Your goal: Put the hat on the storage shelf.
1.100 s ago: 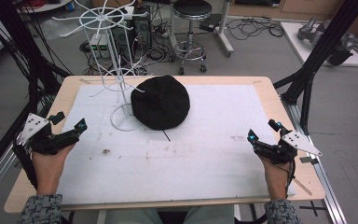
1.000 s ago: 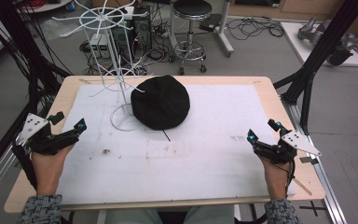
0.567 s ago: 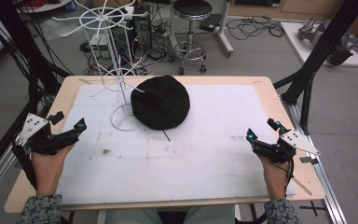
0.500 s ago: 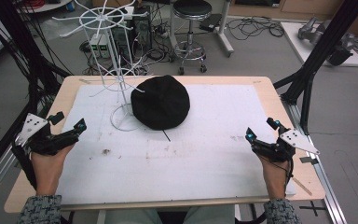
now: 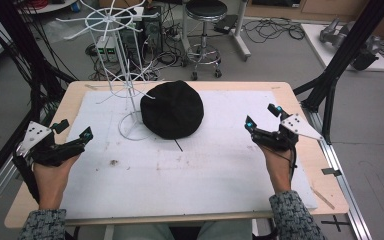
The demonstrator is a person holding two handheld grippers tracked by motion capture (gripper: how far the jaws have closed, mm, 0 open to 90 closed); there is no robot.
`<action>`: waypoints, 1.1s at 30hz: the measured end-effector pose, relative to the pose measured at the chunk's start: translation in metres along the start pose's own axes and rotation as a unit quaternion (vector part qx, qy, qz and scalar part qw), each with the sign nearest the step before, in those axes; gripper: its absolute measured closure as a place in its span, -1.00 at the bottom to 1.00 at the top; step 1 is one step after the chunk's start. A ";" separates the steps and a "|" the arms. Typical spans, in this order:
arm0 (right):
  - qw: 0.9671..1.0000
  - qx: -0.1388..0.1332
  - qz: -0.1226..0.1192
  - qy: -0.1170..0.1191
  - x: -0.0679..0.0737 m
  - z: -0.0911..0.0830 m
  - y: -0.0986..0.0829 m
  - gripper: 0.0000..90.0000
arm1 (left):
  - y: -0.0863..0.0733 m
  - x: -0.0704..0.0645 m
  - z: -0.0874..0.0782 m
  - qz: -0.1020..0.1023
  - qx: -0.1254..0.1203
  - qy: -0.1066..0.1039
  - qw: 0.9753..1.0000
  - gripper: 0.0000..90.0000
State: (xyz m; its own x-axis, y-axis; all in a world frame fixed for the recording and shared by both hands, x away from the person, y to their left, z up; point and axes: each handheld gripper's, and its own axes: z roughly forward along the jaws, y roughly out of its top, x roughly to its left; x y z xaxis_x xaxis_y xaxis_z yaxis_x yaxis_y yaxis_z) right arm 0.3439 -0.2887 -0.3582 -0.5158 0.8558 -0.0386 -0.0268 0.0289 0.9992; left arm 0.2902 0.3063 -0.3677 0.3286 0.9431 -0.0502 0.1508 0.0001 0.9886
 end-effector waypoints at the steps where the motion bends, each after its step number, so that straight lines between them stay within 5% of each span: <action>1: 1.000 -0.005 -0.008 0.000 0.001 0.006 0.005 -0.76 | 0.000 0.000 0.000 0.000 0.000 0.000 1.000 -0.62; 21: 0.998 -0.044 -0.008 0.034 0.014 0.084 0.076 -0.76 | 0.001 0.004 -0.002 -0.005 -0.006 0.005 1.000 -0.62; 28: 0.997 -0.049 -0.008 0.058 0.029 0.110 0.070 -0.76 | 0.002 0.004 -0.001 -0.005 -0.007 0.003 1.000 -0.62; 33: 0.997 -0.027 -0.006 0.071 0.041 0.129 0.056 -0.76 | 0.002 0.004 -0.001 -0.006 -0.009 0.003 1.000 -0.62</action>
State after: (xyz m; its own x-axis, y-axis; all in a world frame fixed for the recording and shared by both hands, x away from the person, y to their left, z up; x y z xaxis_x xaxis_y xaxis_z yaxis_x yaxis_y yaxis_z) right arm 0.4319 -0.1856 -0.3025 -0.6310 0.7739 -0.0546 -0.0779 0.0068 0.9969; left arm 0.2908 0.3104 -0.3657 0.3211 0.9450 -0.0613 0.1379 0.0174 0.9903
